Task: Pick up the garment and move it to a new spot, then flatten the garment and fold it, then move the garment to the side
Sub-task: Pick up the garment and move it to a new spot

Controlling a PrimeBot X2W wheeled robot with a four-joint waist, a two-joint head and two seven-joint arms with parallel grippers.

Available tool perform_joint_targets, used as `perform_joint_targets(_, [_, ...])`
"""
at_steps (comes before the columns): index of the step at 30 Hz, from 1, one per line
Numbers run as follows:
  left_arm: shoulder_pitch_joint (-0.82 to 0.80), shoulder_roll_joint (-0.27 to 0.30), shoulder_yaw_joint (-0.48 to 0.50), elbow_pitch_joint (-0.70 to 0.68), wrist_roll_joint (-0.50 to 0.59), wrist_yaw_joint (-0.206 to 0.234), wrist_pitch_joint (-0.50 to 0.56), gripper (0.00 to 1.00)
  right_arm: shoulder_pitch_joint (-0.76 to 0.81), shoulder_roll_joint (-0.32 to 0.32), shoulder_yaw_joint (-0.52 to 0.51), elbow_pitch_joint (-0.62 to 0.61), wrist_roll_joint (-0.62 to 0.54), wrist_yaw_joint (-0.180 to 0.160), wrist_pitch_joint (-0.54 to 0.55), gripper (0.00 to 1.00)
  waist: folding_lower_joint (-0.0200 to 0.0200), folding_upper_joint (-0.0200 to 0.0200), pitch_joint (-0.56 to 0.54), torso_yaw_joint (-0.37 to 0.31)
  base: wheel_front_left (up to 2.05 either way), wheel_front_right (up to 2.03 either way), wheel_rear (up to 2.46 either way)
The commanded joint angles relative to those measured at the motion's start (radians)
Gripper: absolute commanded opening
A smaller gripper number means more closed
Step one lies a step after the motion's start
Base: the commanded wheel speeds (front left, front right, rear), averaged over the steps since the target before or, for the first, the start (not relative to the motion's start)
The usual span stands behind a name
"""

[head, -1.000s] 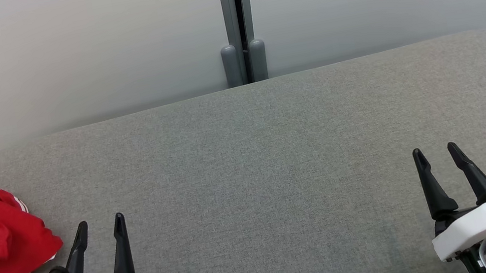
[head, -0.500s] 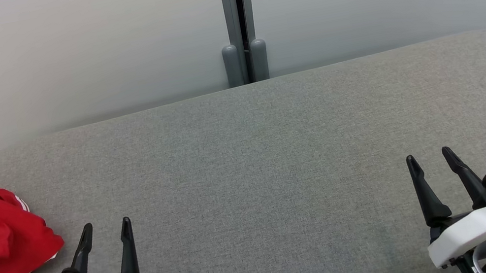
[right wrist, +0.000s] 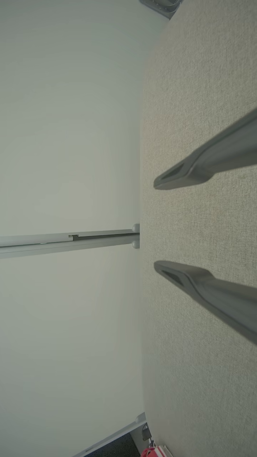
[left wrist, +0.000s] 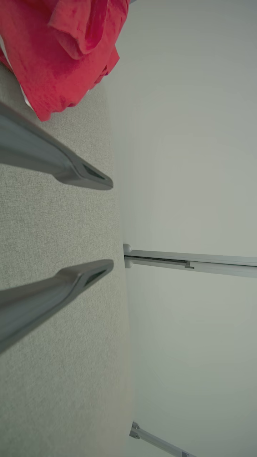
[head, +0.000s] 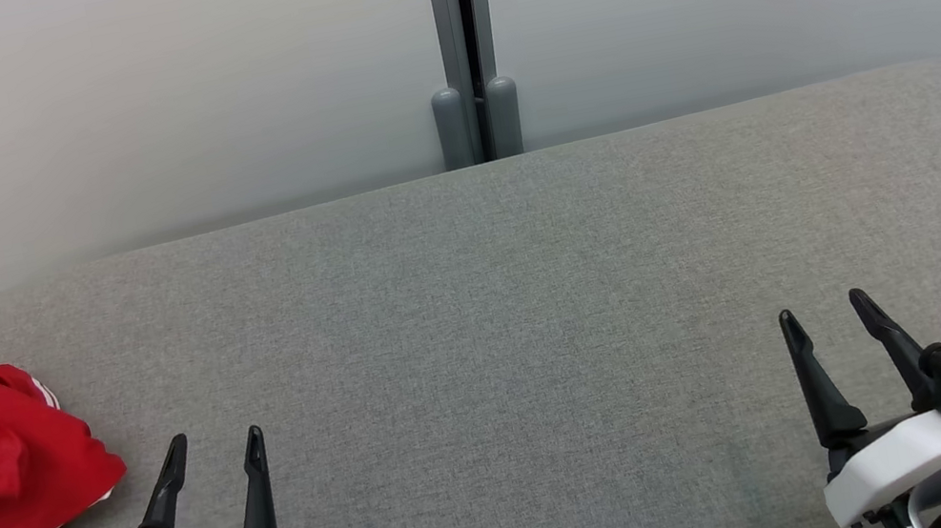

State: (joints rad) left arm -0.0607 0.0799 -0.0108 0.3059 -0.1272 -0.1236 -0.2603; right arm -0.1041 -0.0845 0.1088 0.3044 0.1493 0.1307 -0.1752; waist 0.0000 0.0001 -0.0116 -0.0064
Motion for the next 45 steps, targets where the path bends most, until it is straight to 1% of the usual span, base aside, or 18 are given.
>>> perform_joint_targets(1, [-0.005,0.003,0.004,0.002,0.015,-0.003,-0.007,1.0,0.003,-0.001,0.001,0.001,-0.019,0.0,-0.007,1.0,0.0,-0.0001,-0.001,0.0,0.0,0.0,0.0])
perform_joint_targets(5, [-0.006,-0.002,0.007,0.015,-0.004,-0.004,-0.006,1.0,0.003,0.003,0.002,0.003,0.007,0.0,-0.006,1.0,0.0,-0.0001,-0.003,0.002,0.0,0.0,0.0])
perform_joint_targets(13, [-0.018,-0.005,0.006,0.032,-0.006,-0.003,-0.006,1.0,0.006,0.003,0.001,0.002,0.012,0.0,-0.001,1.0,0.0,-0.0001,-0.005,0.015,0.0,0.0,0.0])
perform_joint_targets(20, [-0.03,-0.005,0.011,0.04,-0.003,-0.004,-0.006,1.0,0.006,-0.002,-0.004,-0.01,0.004,0.0,0.002,1.0,0.0,-0.0001,-0.01,0.055,0.0,0.0,0.0])
perform_joint_targets(23, [-0.039,-0.005,0.011,0.042,-0.006,-0.003,-0.006,1.0,0.009,-0.006,-0.007,-0.021,-0.002,0.0,0.008,1.0,0.0,-0.0001,-0.008,0.096,0.0,0.0,0.0])
perform_joint_targets(27, [-0.06,-0.006,0.014,0.041,-0.011,-0.001,-0.005,1.0,0.007,-0.007,0.0,-0.044,-0.003,0.0,0.017,1.0,0.0,-0.0001,-0.001,0.178,0.0,0.0,0.0])
perform_joint_targets(37, [-0.056,0.012,0.059,0.032,-0.011,0.016,-0.005,1.0,-0.02,-0.018,0.069,-0.061,0.014,0.0,0.038,1.0,0.0,-0.0001,0.0,0.377,0.0,0.0,0.0])
perform_joint_targets(41, [-0.045,0.023,0.081,0.03,-0.016,0.016,-0.005,1.0,-0.029,-0.022,0.088,-0.068,0.014,0.0,0.042,1.0,0.0,-0.0001,0.003,0.434,0.0,0.0,0.0])
perform_joint_targets(42, [-0.045,0.023,0.081,0.03,-0.016,0.016,-0.005,1.0,-0.029,-0.022,0.088,-0.068,0.014,0.0,0.042,1.0,0.0,-0.0001,0.003,0.434,0.0,0.0,0.0])
perform_joint_targets(45, [-0.043,0.019,0.086,0.026,-0.015,0.015,-0.005,1.0,-0.033,-0.021,0.093,-0.073,0.016,0.0,0.042,1.0,0.0,-0.0001,0.006,0.465,0.0,0.0,0.0])
